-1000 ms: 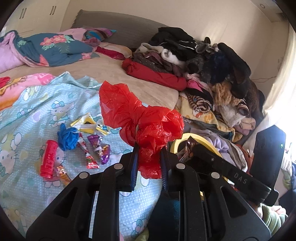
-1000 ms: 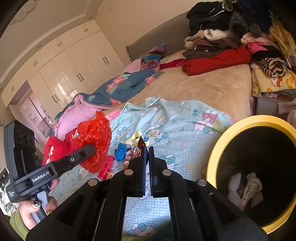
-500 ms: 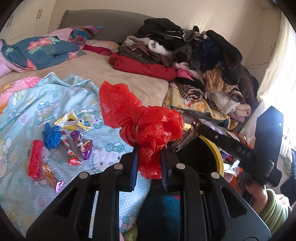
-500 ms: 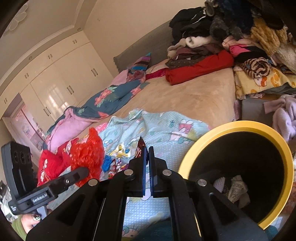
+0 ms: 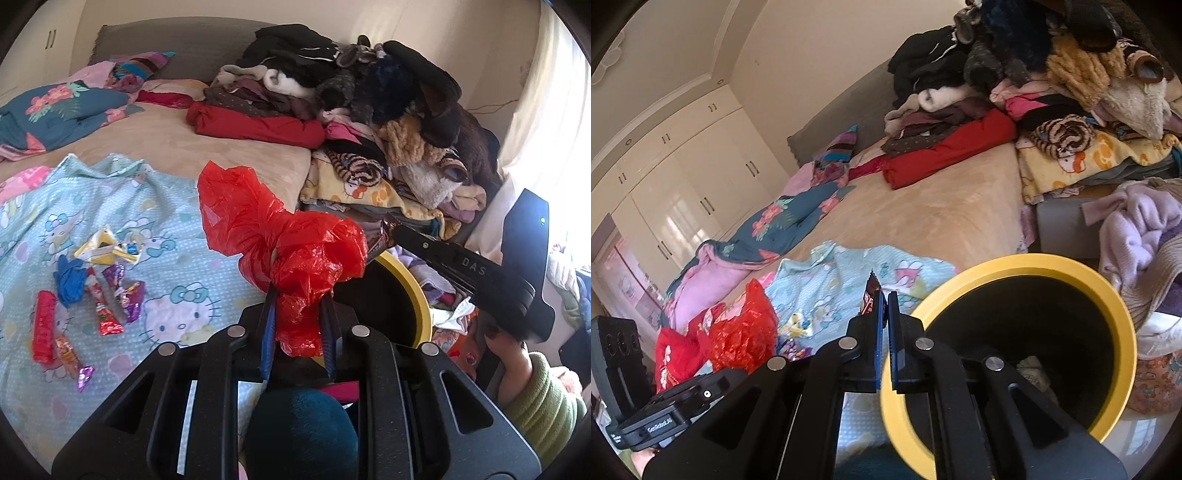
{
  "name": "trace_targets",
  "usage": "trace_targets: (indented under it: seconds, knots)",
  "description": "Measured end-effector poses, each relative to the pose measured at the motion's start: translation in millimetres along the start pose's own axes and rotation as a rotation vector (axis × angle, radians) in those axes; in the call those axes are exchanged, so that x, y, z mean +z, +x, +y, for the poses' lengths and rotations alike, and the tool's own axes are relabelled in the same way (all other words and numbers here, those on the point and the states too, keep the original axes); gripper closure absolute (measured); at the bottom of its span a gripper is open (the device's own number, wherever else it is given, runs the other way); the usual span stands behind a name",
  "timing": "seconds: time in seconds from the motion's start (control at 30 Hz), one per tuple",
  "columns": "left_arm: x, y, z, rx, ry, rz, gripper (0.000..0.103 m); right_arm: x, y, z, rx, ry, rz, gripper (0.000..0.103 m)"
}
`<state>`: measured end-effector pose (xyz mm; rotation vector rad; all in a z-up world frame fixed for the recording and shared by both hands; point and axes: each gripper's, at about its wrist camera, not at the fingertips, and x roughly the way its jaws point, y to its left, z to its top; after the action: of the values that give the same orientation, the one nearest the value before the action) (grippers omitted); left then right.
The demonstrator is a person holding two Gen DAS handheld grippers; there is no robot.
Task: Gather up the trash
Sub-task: 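Carry the red bag and candy wrapper with both grippers over the yellow bin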
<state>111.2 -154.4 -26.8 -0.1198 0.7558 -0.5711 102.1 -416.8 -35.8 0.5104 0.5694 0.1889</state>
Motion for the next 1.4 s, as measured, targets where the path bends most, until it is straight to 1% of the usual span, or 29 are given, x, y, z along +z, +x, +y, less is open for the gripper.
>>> trace_targets:
  seconds: [0.6, 0.73, 0.97, 1.23, 1.4]
  knots:
    - [-2.7, 26.6, -36.9, -0.069, 0.076, 0.035, 0.089, -0.6, -14.4, -36.8, -0.124, 0.033, -0.04, 0.1]
    - [-4.6, 37.1, -44.2, -0.087, 0.087, 0.059, 0.089, 0.8, -17.4, -43.8, -0.149, 0.036, -0.05, 0.1]
    - [-10.6, 51.5, -55.1, -0.105, 0.112, 0.097, 0.089, 2.2, -19.5, -57.5, -0.223, 0.016, -0.055, 0.1]
    - [-17.0, 74.9, -65.9, -0.124, 0.131, 0.154, 0.089, 0.1, -19.7, -81.2, -0.247, 0.054, -0.053, 0.1]
    - [-21.8, 96.1, -70.6, -0.119, 0.139, 0.198, 0.089, -2.6, -16.7, -96.2, -0.258, 0.072, -0.04, 0.1]
